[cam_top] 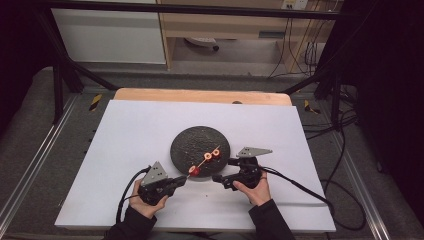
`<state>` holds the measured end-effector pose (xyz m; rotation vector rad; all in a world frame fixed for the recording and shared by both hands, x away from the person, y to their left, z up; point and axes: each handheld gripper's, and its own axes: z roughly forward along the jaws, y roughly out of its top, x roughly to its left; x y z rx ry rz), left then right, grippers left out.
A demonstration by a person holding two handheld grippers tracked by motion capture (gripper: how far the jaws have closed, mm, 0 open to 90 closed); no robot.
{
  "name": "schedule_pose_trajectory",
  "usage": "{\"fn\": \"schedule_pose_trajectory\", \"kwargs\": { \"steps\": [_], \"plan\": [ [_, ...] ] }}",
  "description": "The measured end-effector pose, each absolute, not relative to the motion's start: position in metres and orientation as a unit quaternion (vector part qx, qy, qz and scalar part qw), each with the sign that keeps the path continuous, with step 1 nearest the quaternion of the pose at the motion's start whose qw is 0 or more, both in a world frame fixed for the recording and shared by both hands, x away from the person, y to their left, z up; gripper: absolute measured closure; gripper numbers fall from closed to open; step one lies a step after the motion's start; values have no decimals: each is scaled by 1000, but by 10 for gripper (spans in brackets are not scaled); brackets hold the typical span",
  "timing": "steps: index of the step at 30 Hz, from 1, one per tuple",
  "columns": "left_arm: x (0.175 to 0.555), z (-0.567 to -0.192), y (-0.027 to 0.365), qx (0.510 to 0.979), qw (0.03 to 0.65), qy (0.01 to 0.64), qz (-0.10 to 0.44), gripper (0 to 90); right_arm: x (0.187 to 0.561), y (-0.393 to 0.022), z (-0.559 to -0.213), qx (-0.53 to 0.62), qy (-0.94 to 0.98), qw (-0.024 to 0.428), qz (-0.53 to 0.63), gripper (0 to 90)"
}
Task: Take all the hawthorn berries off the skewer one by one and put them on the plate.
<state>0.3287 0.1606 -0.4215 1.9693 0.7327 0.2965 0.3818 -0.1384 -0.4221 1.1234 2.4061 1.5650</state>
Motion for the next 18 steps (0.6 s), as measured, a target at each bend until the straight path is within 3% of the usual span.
{"fn": "schedule_pose_trajectory", "kwargs": {
  "steps": [8, 18],
  "plan": [
    [326, -425, 151, 817, 483, 293, 115, 881, 377, -133, -430, 363, 781, 15, 508, 71],
    [325, -427, 138, 821, 479, 288, 113, 881, 374, -130, -431, 355, 771, -8, 529, 156]
  ]
}}
